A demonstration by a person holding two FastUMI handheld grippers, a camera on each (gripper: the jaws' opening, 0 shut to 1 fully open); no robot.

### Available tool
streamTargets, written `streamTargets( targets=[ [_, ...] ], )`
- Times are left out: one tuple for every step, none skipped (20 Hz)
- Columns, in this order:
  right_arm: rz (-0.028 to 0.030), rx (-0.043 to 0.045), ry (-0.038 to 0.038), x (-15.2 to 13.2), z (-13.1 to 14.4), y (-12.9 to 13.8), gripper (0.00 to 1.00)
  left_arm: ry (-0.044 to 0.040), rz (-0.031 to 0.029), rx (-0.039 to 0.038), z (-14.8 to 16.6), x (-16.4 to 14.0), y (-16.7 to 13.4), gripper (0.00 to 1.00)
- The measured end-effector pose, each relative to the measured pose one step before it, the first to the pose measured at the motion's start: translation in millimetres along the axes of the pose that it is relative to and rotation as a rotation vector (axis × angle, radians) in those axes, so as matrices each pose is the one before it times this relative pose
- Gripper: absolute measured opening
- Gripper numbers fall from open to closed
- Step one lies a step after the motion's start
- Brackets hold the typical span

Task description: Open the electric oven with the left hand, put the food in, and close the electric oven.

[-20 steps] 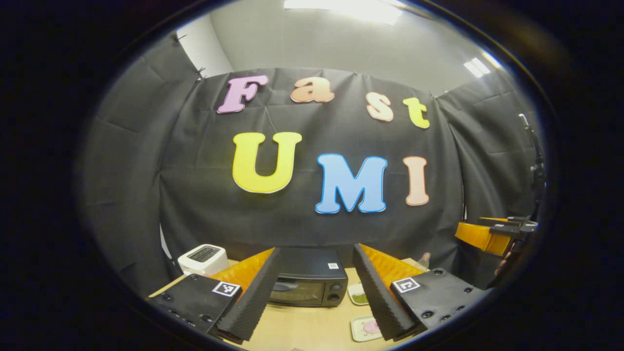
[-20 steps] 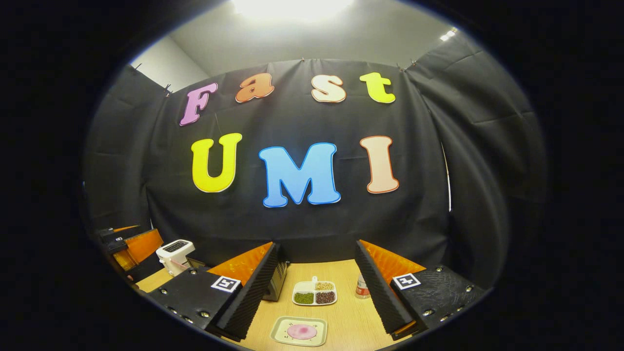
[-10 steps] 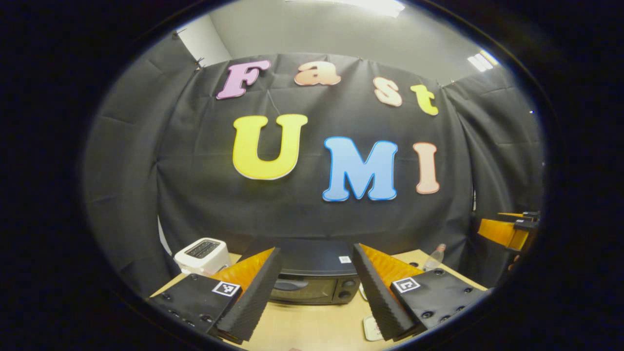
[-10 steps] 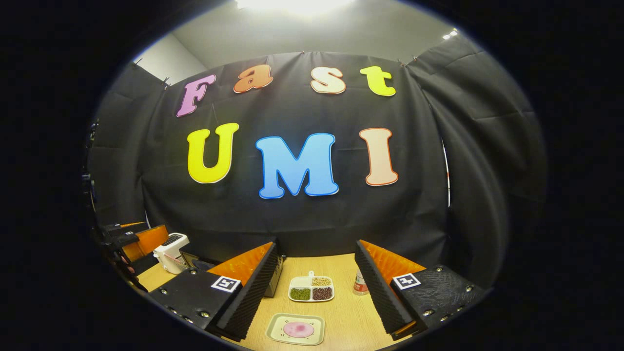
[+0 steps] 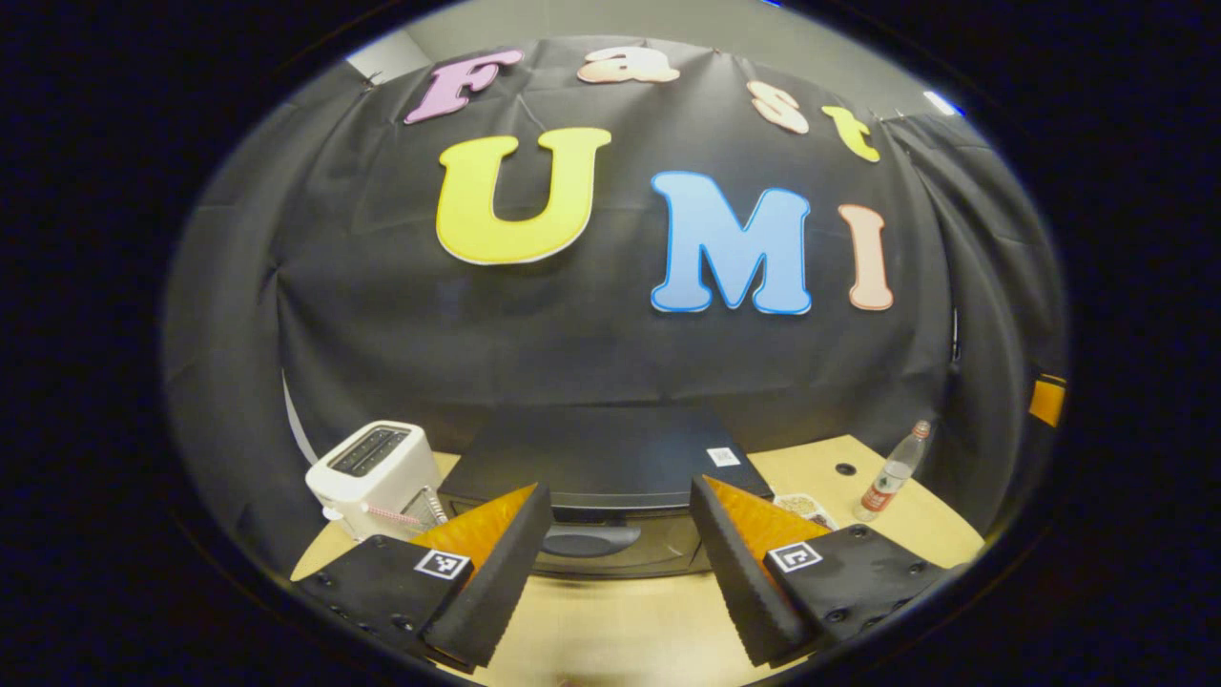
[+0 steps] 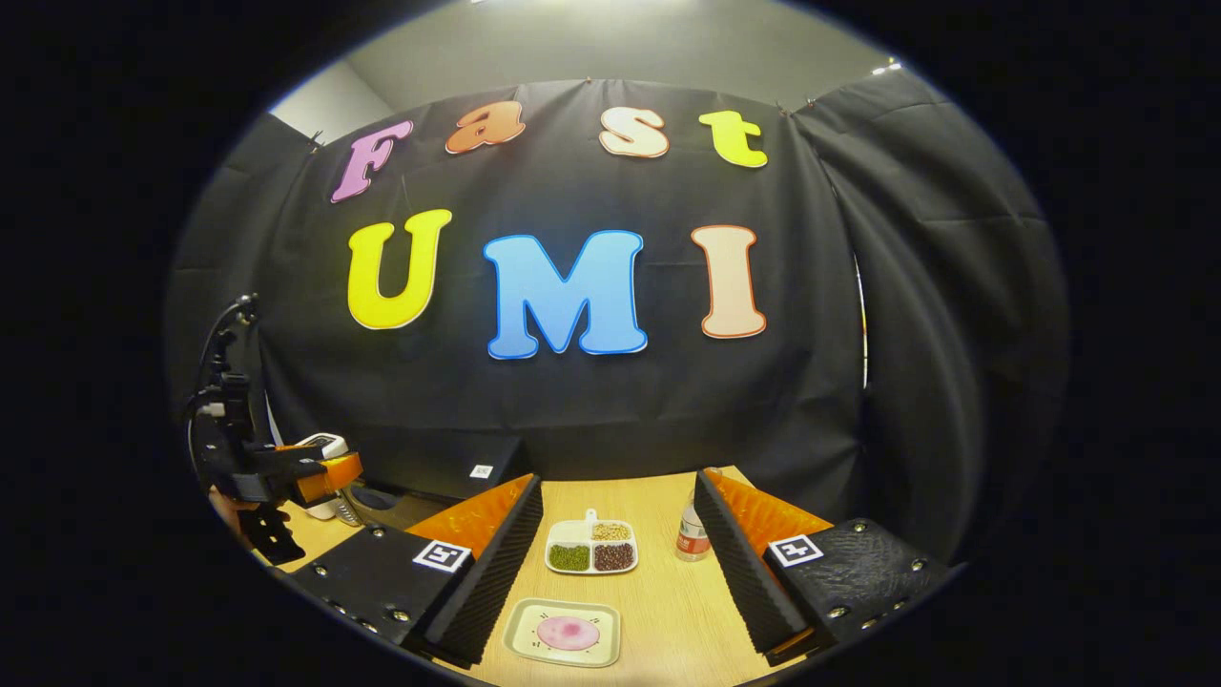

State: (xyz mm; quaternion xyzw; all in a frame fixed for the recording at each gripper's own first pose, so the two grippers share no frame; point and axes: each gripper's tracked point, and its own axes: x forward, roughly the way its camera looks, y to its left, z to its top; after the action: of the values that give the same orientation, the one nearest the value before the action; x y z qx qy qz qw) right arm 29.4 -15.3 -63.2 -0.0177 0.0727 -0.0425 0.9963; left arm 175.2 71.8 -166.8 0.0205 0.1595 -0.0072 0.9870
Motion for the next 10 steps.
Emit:
streamTargets(
  targets=[
    [-0.00464, -0.00326, 0.00780, 1.00, -2.34, 0.52, 0.98, 0.01125, -0.00314, 0.01170, -7.20, 11.17, 3.61, 0.98],
    [-0.00307, -0.00449, 0.00629, 1.43, -1.94, -0.73, 0.98, 0.01662, -0.00145, 0.01021, -7.10, 11.55, 3.40, 0.98],
    [-0.00363, -0.00579, 0.00522, 1.56, -1.43, -0.32, 0.98, 0.01931, -0.00055, 0.00439, -7.95, 11.74, 3.22, 0.98],
    [-0.00450, -0.00633, 0.00390, 1.95, -0.67, -0.99, 0.98, 0.01174, 0.00138, 0.00169, -5.29, 10.06, 2.82, 0.98],
    [-0.00363, -0.00453, 0.00388, 1.27, -1.67, -0.81, 0.98, 0.01185, 0.00037, -0.00158, -7.37, 10.06, 3.05, 0.98],
    [-0.00425, -0.00349, 0.00359, 1.28, 0.25, -0.65, 0.98, 0.01515, 0.00482, -0.00010, -5.12, 8.81, 3.95, 0.98],
    [-0.00300, -0.00226, 0.00344, 1.11, -1.39, -1.76, 0.98, 0.01730, 0.00501, -0.00010, -8.16, 8.08, 3.92, 0.98],
    [-0.00419, -0.00160, 0.00342, 0.14, -0.65, -1.28, 0.98, 0.01449, 0.00525, 0.00082, -5.73, 5.76, 2.39, 0.98],
    [-0.00301, 0.00003, 0.00283, 0.53, -1.04, -1.88, 0.98, 0.01568, 0.00632, 0.00528, -5.61, 4.57, 3.23, 0.98],
    [-0.00469, 0.00034, 0.00281, 0.65, -1.10, -1.19, 0.98, 0.01662, 0.00354, 0.00542, -5.69, 3.37, 2.22, 0.98]
  ],
)
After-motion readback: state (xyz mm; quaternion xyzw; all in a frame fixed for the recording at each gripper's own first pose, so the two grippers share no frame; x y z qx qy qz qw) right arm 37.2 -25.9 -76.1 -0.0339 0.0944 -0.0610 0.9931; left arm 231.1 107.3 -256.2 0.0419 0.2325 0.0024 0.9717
